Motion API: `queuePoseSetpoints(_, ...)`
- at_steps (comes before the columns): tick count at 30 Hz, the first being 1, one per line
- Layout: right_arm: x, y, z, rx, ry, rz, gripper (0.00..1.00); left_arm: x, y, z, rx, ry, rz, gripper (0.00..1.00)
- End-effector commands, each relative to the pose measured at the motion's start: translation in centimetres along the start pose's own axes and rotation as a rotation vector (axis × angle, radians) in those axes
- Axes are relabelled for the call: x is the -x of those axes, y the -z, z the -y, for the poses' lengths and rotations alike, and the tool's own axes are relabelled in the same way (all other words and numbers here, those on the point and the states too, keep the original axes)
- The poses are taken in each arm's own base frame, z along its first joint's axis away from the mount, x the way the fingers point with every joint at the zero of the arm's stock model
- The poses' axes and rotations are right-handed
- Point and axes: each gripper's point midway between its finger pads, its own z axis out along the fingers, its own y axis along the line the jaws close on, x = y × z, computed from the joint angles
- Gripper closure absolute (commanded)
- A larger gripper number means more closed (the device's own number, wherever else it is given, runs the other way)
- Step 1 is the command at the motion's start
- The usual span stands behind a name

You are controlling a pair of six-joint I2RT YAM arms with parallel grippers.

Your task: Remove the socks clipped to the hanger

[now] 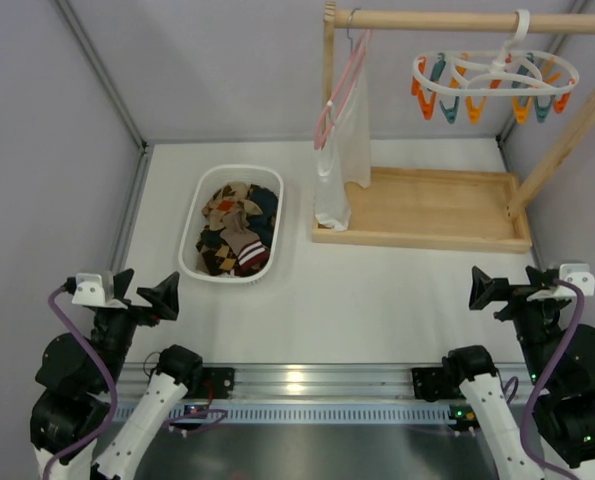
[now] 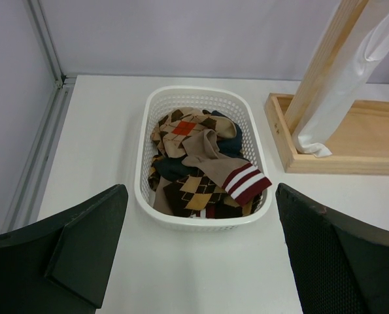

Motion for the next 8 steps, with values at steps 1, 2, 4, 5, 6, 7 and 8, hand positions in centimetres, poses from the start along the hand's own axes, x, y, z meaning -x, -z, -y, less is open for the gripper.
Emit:
queuePoseSetpoints(1,0.58,-1.04,-0.26,0.009,0.005,0.012,0.01,-0.16,-0.85,0.07,0.011,-0.001,-0.018,0.02)
queuePoseSetpoints(2,0.32,-1.22,-0.13,0.001,0.013,0.002,0.00,-0.05,-0.87,0.10,0.010,0.001,-0.014,0.02)
queuePoseSetpoints(4,0.03,-1.31,0.04,-0.010,0.012,-0.008,0.00,-0.06,-0.90,0.33,-0.002,0.002,-0.016,0.02)
queuePoseSetpoints(5,-0.01,-1.31,0.05,-0.012,0.008,-0.008,0.01,-0.03,-0.91,0.41,-0.006,0.002,-0.015,0.02)
queuePoseSetpoints(6,0.03,-1.31,0.05,-0.012,0.007,-0.007,0.01,-0.02,-0.94,0.43,-0.007,0.002,-0.013,0.02)
queuePoseSetpoints(7,0.02,-1.31,0.02,-0.010,0.006,-0.007,0.00,0.03,-1.03,0.43,-0.005,0.002,-0.016,0.02)
queuePoseSetpoints(8,0.10,-1.40,-0.05,-0.007,0.007,-0.007,0.01,0.03,-1.10,0.42,-0.003,0.000,-0.017,0.02)
